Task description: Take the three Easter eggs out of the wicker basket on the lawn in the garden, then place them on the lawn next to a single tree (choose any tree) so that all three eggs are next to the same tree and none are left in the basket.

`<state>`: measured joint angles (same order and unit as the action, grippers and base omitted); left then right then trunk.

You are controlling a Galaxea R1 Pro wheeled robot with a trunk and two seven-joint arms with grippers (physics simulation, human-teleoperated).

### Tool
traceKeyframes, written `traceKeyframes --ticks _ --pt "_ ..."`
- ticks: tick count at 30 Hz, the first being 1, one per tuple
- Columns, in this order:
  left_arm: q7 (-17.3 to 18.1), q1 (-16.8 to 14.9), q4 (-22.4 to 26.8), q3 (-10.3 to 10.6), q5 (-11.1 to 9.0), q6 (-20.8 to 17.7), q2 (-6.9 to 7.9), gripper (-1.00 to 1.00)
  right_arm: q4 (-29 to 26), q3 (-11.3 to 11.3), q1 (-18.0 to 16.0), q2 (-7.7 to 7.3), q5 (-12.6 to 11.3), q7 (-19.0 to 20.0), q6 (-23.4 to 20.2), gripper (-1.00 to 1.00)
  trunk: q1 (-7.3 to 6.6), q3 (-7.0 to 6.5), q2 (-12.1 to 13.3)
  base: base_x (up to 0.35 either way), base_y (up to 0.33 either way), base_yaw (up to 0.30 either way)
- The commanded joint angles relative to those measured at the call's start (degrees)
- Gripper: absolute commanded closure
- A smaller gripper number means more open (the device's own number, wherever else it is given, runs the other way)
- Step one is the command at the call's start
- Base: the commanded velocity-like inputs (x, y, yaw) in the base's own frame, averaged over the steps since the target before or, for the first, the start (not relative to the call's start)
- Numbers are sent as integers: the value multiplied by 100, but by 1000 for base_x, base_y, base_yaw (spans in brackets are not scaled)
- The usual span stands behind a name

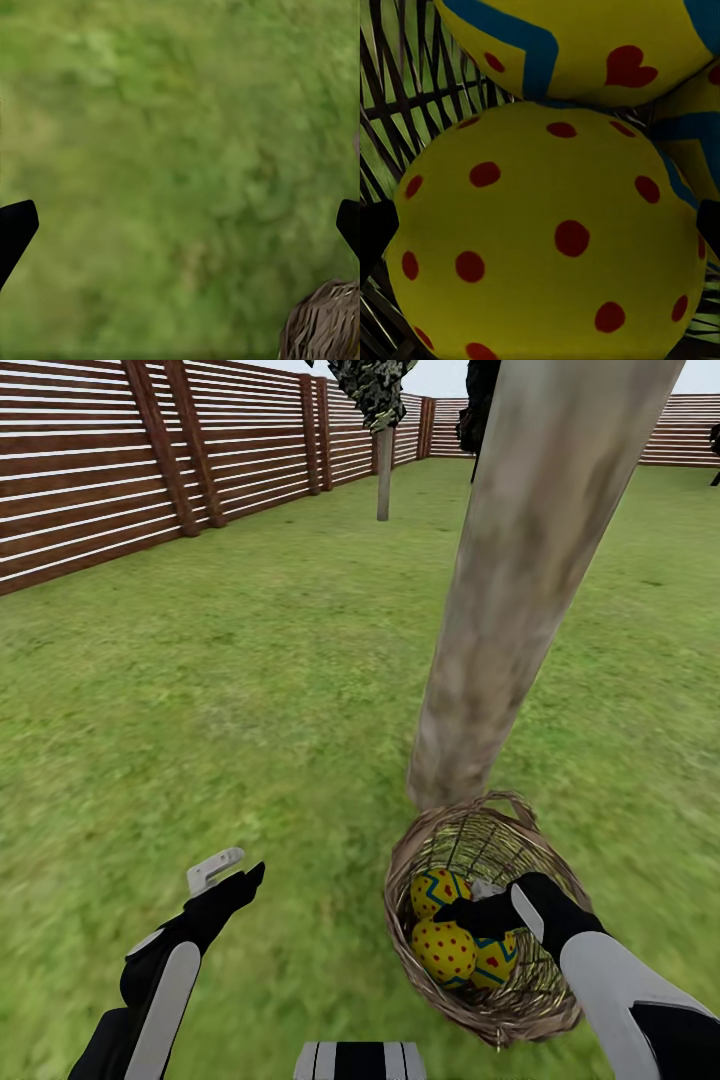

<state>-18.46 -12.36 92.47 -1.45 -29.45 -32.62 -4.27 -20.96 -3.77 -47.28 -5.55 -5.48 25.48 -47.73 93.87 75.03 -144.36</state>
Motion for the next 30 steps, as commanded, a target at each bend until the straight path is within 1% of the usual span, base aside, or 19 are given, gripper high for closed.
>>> traceKeyframes --ticks 1,9,10,30 --pt "-43 -3 8 -8 -61 -22 -3 -100 -4 -19 -1 1 -42 -23 -43 -100 -1 4 -2 0 0 0" --pt "-43 -3 8 -13 -61 -22 -3 -100 4 -26 -1 -3 -39 -25 -43 -100 -1 4 -2 0 0 0" --pt "-43 -3 8 -18 -61 -20 2 -100 4 -26 -1 -1 -42 -21 -43 100 -1 4 -2 0 0 0" --pt "-43 -3 8 -22 -61 -18 5 -100 4 -27 -1 -17 -41 -25 -43 100 -1 4 -2 0 0 0"
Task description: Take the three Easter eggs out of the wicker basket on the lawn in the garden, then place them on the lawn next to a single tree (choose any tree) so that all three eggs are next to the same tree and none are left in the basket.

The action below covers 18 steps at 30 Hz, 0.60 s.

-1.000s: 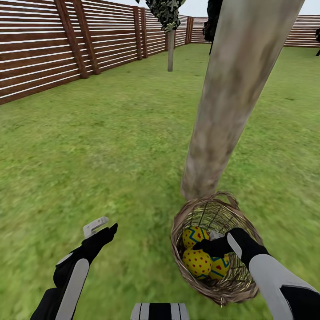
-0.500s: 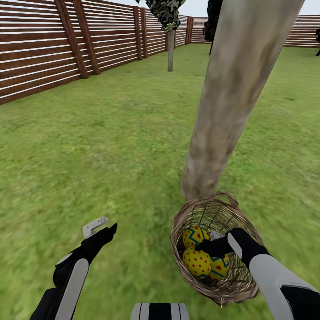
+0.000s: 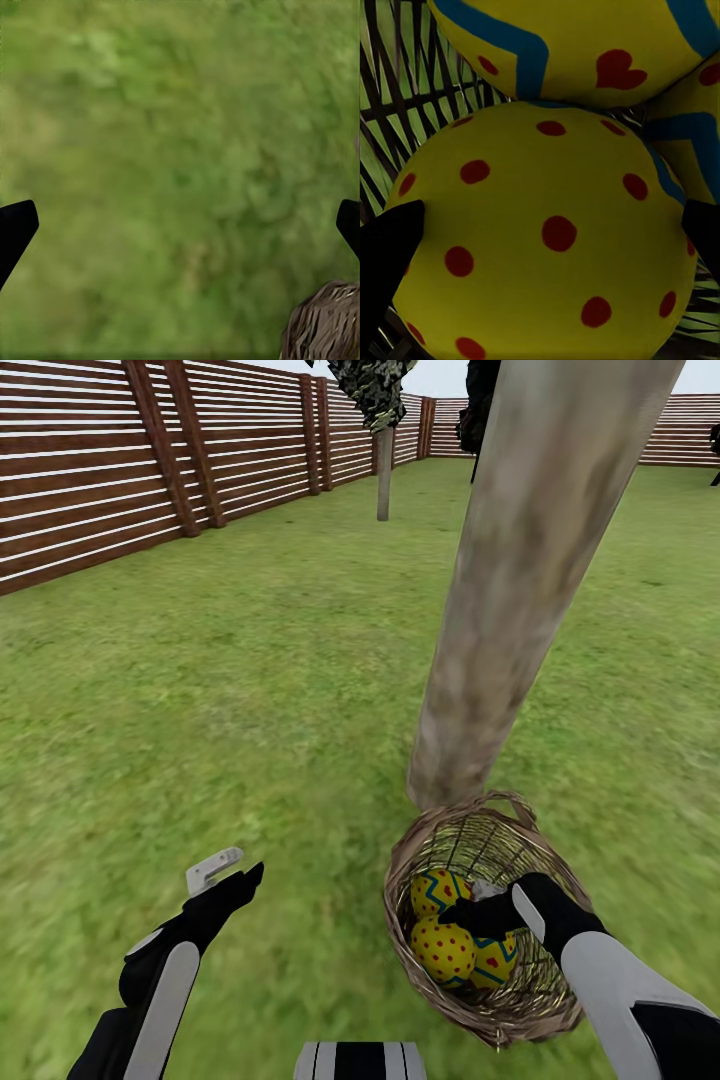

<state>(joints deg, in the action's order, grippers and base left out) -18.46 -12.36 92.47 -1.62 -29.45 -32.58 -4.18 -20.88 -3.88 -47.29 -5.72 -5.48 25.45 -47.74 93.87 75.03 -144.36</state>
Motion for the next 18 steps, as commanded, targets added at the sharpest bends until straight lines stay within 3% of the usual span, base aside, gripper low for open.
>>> traceKeyframes --ticks 1,14,18 --pt "-43 -3 8 -5 -61 -22 -3 -100 -4 -16 0 1 -41 -22 -42 100 -1 5 -2 0 0 0" --pt "-43 -3 10 -10 -64 -20 -3 -100 -4 -16 0 1 -41 -22 -42 100 -1 5 -2 0 0 0" --pt "-37 -3 8 -13 -69 -21 -3 -100 -4 -16 0 1 -41 -22 -42 100 -11 -84 4 0 0 0"
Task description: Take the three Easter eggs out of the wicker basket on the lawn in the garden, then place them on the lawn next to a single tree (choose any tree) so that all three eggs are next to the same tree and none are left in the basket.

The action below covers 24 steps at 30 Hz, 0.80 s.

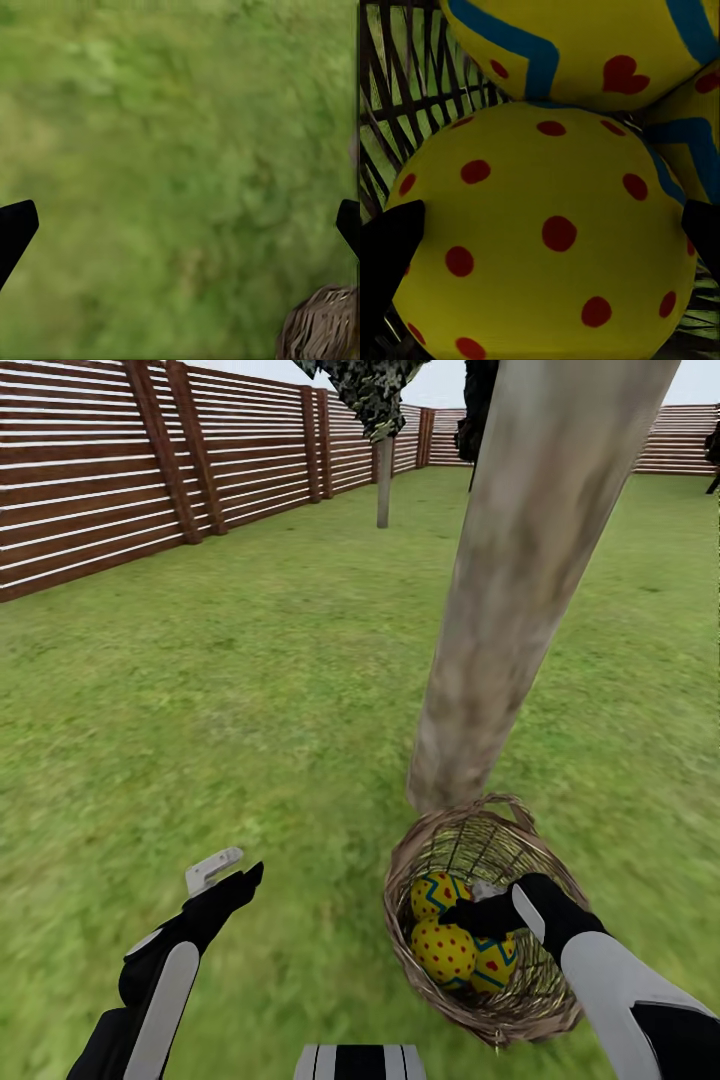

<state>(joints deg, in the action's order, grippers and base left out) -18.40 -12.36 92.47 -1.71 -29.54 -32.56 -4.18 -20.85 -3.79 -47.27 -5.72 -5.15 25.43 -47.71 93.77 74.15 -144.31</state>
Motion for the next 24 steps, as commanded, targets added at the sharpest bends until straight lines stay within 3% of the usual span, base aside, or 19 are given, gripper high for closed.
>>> traceKeyframes --ticks 1,17,24 --pt "-42 -3 8 -5 -61 -22 -4 -100 -7 -26 -2 1 -73 -21 -45 100 -3 -19 0 0 0 0" --pt "-47 -3 8 -13 -61 -28 -4 -100 -11 -26 -2 -8 -90 -21 -45 100 -45 -373 21 0 0 0" --pt "-41 -3 8 -7 -61 -39 -3 -100 -52 -26 -2 -17 -91 -21 -45 100 -63 -528 31 -135 0 0"
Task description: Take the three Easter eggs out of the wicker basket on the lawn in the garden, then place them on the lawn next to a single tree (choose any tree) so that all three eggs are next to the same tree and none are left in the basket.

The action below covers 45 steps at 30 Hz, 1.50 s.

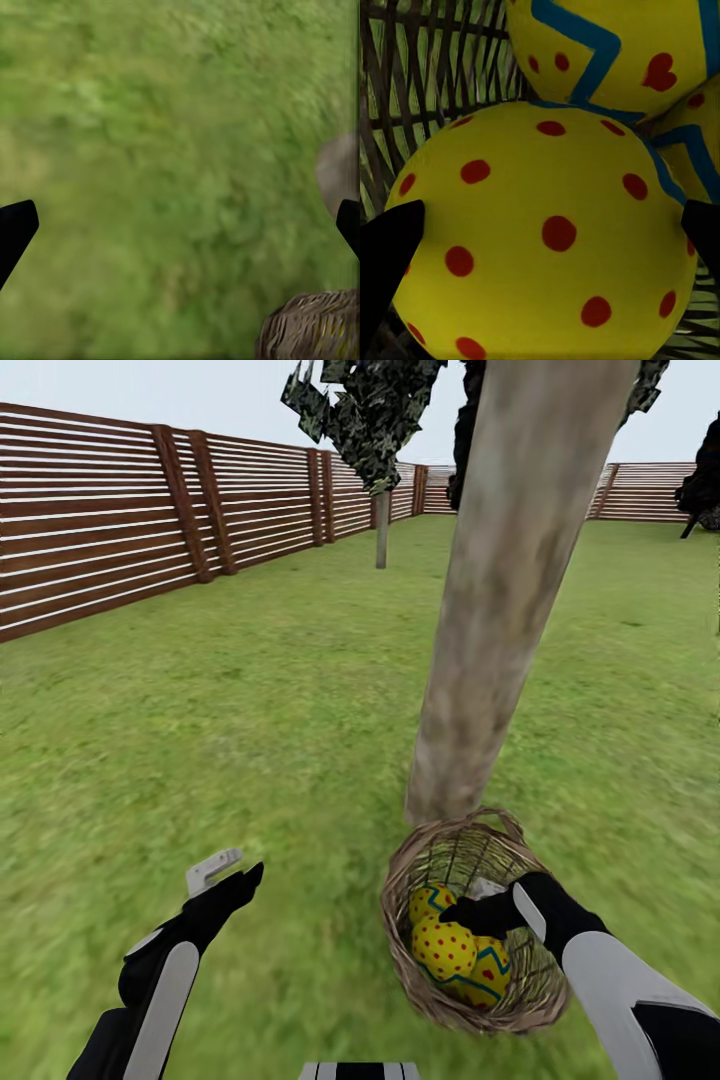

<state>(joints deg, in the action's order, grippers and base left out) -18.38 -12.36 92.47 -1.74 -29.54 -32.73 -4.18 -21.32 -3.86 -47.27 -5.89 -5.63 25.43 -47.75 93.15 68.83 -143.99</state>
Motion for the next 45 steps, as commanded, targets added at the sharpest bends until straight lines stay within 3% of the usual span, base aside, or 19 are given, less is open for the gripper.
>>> traceKeyframes --ticks 1,6,8,11,14,21,23,26,28,29,31,32,34,36,38,42,45 --pt "-43 -3 6 -3 -60 -23 -3 -100 -13 -18 -1 1 -44 -21 -41 100 -3 -18 0 -5 0 0" --pt "-43 -3 -8 6 -68 -23 -4 -100 -37 -10 -1 1 4 -43 -28 100 -16 -129 6 -2 0 0" --pt "-43 -3 -14 7 -69 -23 -4 -100 -140 9 3 21 23 -103 244 100 -21 -173 9 -224 0 0" --pt "-43 -3 -26 8 -69 -23 -4 -100 -263 16 7 48 36 -574 639 100 -29 -240 13 -128 0 0" --pt "-45 -3 -34 16 -63 -23 -7 -100 -270 22 8 101 91 -759 927 100 -37 -306 17 -208 0 0" --pt "-50 -3 -36 33 -60 -22 -14 -100 -275 111 16 167 235 -914 1024 100 -52 -439 25 -178 0 0" --pt "-52 -3 -37 33 -59 -16 -13 -100 -282 165 16 262 321 -1227 1201 100 -52 -439 25 -29 0 0" --pt "-52 -3 -58 30 -58 -15 -7 -100 -286 180 16 432 349 -2107 1878 100 -52 -439 25 -6 0 0" --pt "-52 -3 -109 26 -60 -8 -4 -100 -379 180 20 457 354 -2278 2056 100 -52 -439 25 -1 0 0" --pt "-48 -3 -129 21 -60 -6 -4 -100 -590 180 40 466 357 -2328 2086 100 -52 -439 25 0 0 0" --pt "-44 -3 -146 13 -54 -6 2 -100 -1593 176 483 551 357 -2532 1977 100 -52 -439 25 0 0 0" --pt "-44 -3 -149 9 -52 -6 1 -100 -2606 177 959 622 353 -2662 1603 100 -52 -439 25 0 0 0" --pt "-43 -3 -150 7 -52 -6 4 -100 -4002 175 1562 725 356 -2726 875 100 -52 -439 25 0 0 0" --pt "-43 -3 -150 7 -55 -6 2 -100 -4919 169 1818 777 345 -2740 242 100 -52 -439 25 0 0 0" --pt "-43 -3 -153 4 -61 -6 4 -100 -5475 177 1928 813 345 -2749 -149 100 -52 -439 25 0 0 0" --pt "-43 -3 -165 4 -65 -6 5 -100 -6205 310 1964 879 343 -3125 -317 100 -52 -439 25 0 0 0" --pt "-43 -3 -167 -11 -69 -6 5 -100 -6589 473 1956 1321 340 -3666 -234 100 -52 -439 25 0 146 0"
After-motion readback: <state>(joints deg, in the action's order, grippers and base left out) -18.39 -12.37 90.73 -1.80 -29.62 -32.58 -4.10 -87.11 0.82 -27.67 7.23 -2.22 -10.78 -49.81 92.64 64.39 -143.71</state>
